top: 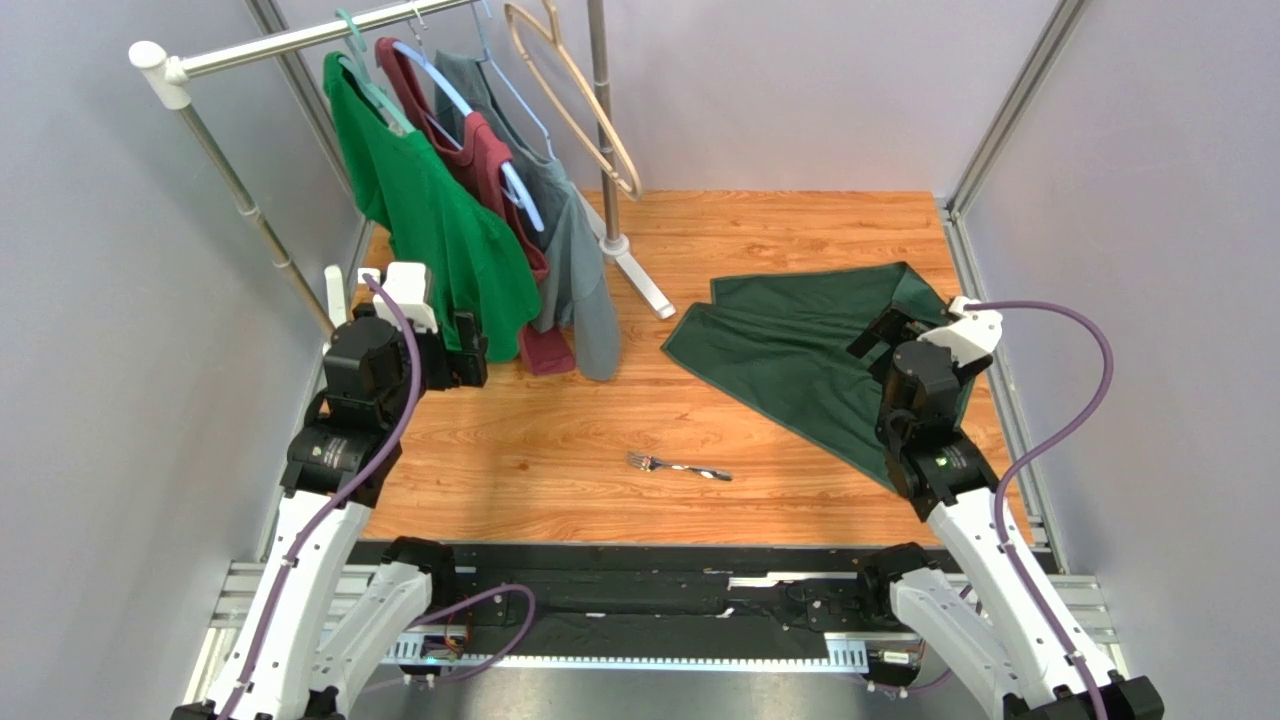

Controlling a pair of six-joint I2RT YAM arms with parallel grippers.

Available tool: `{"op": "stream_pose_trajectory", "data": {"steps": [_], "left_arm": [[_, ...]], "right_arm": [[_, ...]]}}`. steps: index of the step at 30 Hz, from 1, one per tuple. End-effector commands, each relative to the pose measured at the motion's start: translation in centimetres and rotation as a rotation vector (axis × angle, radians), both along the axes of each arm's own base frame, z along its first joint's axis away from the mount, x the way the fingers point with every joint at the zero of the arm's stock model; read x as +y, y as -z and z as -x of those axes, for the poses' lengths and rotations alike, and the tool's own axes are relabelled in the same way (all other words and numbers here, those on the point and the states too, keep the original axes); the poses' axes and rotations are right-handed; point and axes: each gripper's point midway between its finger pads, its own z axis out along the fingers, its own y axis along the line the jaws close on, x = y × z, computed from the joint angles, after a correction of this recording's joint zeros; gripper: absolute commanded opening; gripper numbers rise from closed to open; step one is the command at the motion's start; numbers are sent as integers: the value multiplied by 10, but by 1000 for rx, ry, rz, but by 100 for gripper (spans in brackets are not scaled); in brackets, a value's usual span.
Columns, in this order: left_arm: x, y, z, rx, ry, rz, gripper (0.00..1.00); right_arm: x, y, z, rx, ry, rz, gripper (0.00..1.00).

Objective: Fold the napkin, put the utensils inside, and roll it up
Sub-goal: Flatten the napkin out

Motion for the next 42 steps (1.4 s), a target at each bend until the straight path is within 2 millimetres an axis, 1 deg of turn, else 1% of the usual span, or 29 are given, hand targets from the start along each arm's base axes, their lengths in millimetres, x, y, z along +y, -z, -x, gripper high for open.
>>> {"op": "stream_pose_trajectory", "data": {"steps": [1, 4, 7, 9, 10, 11, 12, 13, 14, 15, 16, 17, 18, 19, 20, 21, 22, 23, 25, 26, 28, 29, 30, 31, 32, 37, 38, 41, 42], "left_arm": [[-5, -27, 1, -71, 13, 45, 99], [-25, -30, 3, -77, 130, 58, 97], [-40, -31, 0, -63, 164, 68, 94], [-68, -32, 6, -52, 242, 81, 93], [-70, -35, 5, -62, 223, 75, 93], [-94, -33, 12, -54, 294, 79, 93], [-110, -30, 8, -48, 311, 90, 92], [-121, -24, 5, -41, 315, 83, 92], [-139, -20, 7, -30, 358, 86, 92], [-169, -10, 4, 0, 412, 112, 91], [-192, -6, 7, 28, 485, 155, 89], [-208, -1, 6, 47, 525, 193, 87], [-229, 10, -8, 68, 530, 253, 84], [-244, 15, -8, 91, 571, 284, 81], [-257, 40, -18, 150, 565, 279, 76], [-264, 44, -26, 154, 560, 283, 67], [-271, 42, -36, 148, 549, 286, 65], [-279, 70, -45, 206, 536, 258, 64], [-296, 71, -61, 194, 545, 275, 63], [-304, 96, -68, 244, 537, 255, 63], [-314, 102, -82, 244, 522, 255, 63], [-316, 121, -88, 275, 505, 239, 61], [-317, 128, -92, 290, 495, 231, 61], [-316, 130, -101, 286, 465, 227, 61], [-312, 142, -108, 313, 435, 232, 60], [-297, 164, -133, 329, 337, 235, 59], [-295, 175, -136, 345, 325, 212, 59], [-294, 186, -145, 348, 313, 188, 59], [-292, 185, -150, 341, 305, 184, 58]], "right_arm": [[0, -27, 1, -56, -5, -10, 91], [3, -31, 0, -59, -21, -12, 91], [11, -29, -5, -47, -61, -24, 91], [18, -23, -11, -27, -90, -37, 91], [26, -21, -14, -19, -124, -50, 90], [30, -20, -17, -15, -136, -66, 90], [33, -16, -20, -1, -151, -70, 89], [40, -9, -23, 30, -179, -77, 89], [43, -8, -26, 40, -190, -79, 89], [44, -7, -27, 48, -196, -84, 88], [47, 1, -29, 85, -208, -84, 88], [48, 2, -30, 96, -212, -86, 88], [51, 1, -31, 100, -221, -87, 87], [51, 3, -30, 115, -226, -86, 87], [52, 4, -31, 121, -230, -86, 87], [53, 4, -31, 123, -234, -89, 87], [54, 4, -31, 124, -240, -90, 87], [55, 4, -31, 127, -242, -91, 87], [57, 4, -31, 126, -251, -94, 87], [57, 3, -32, 125, -253, -95, 87], [58, 3, -32, 127, -261, -94, 87], [59, 2, -32, 127, -263, -93, 87], [59, 1, -33, 124, -265, -96, 87], [60, 1, -33, 127, -271, -93, 87], [60, 0, -32, 125, -274, -95, 87], [64, 3, -32, 133, -294, -107, 87], [65, 4, -32, 134, -297, -112, 87], [68, 7, -33, 143, -307, -121, 87], [69, 7, -33, 143, -310, -124, 87]]}}
